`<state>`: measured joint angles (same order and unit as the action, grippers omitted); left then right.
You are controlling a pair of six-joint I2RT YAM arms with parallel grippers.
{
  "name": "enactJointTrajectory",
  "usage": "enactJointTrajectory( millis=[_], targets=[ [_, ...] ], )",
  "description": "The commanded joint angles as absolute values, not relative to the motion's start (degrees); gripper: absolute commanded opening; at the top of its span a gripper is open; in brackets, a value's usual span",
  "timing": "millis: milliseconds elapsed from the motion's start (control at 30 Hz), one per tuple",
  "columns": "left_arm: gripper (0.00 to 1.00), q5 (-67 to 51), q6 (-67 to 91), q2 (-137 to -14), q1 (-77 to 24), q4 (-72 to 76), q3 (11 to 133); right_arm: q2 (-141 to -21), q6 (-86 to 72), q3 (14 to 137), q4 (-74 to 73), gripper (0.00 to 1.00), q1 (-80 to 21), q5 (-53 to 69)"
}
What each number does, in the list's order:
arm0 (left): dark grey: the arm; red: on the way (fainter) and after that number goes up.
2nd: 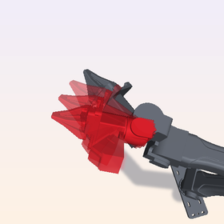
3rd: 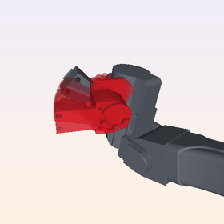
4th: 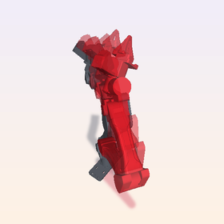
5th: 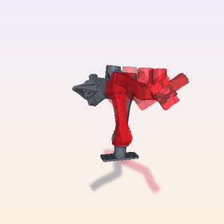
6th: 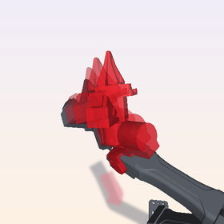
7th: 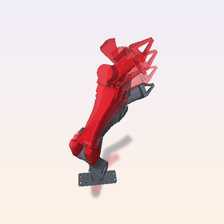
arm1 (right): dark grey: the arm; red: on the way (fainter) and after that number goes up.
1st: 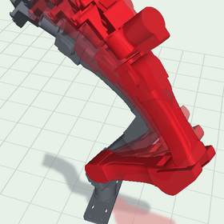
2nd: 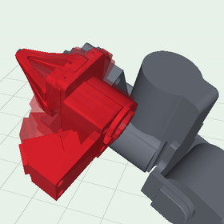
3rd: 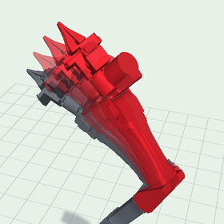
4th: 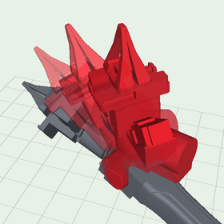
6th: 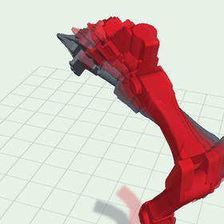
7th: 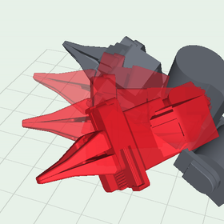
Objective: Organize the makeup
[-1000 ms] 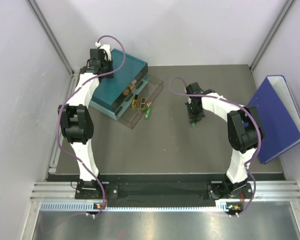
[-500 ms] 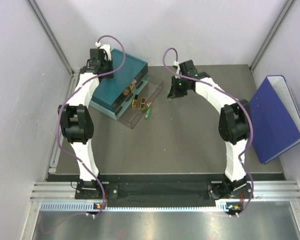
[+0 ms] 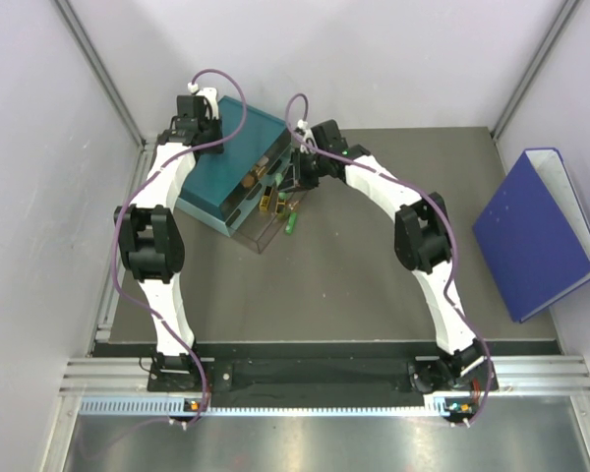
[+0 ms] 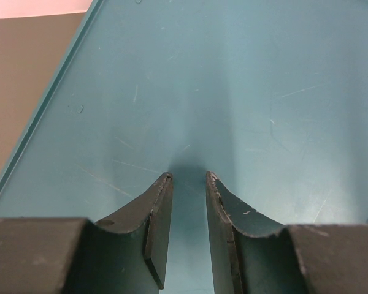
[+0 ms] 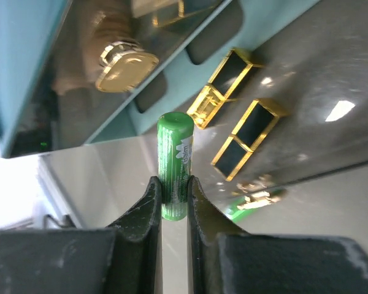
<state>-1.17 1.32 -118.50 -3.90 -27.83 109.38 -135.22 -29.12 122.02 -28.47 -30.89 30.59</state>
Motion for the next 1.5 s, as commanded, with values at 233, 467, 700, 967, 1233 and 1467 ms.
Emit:
enactJointTrajectory(
  millis=[233,467,700,967,1233,1467],
  targets=[
    [0.33,-5.9,2.6,-125.9,-5.0,-45.2,103.5,-134.1,-30.9,123.8,-24.7,0.67,-30.8,32.0],
    [0.33,-6.2,2.9,-126.0,-5.0,-45.1,103.8,-125.2,-28.0,113.6,-26.4,0.72,-30.2,27.3],
    [0.33,-6.5,3.1,-126.1,-5.0,-45.0,103.3,-121.5,-17.2,108.8,-36.4,0.73,-31.1,17.9],
    [0.34,-6.4,2.9,-126.0,-5.1,-44.9,102.7,-124.9,-17.2,107.7,-38.7,0.74,-31.9,13.5],
    [0.34,-7.4,3.6,-125.1,-5.1,-44.5,100.7,-129.9,-23.2,111.3,-38.3,0.76,-33.5,11.2],
    [0.34,-8.4,3.3,-125.2,-5.1,-43.8,99.8,-132.4,-30.5,112.4,-35.5,0.78,-35.9,11.9]
  ],
)
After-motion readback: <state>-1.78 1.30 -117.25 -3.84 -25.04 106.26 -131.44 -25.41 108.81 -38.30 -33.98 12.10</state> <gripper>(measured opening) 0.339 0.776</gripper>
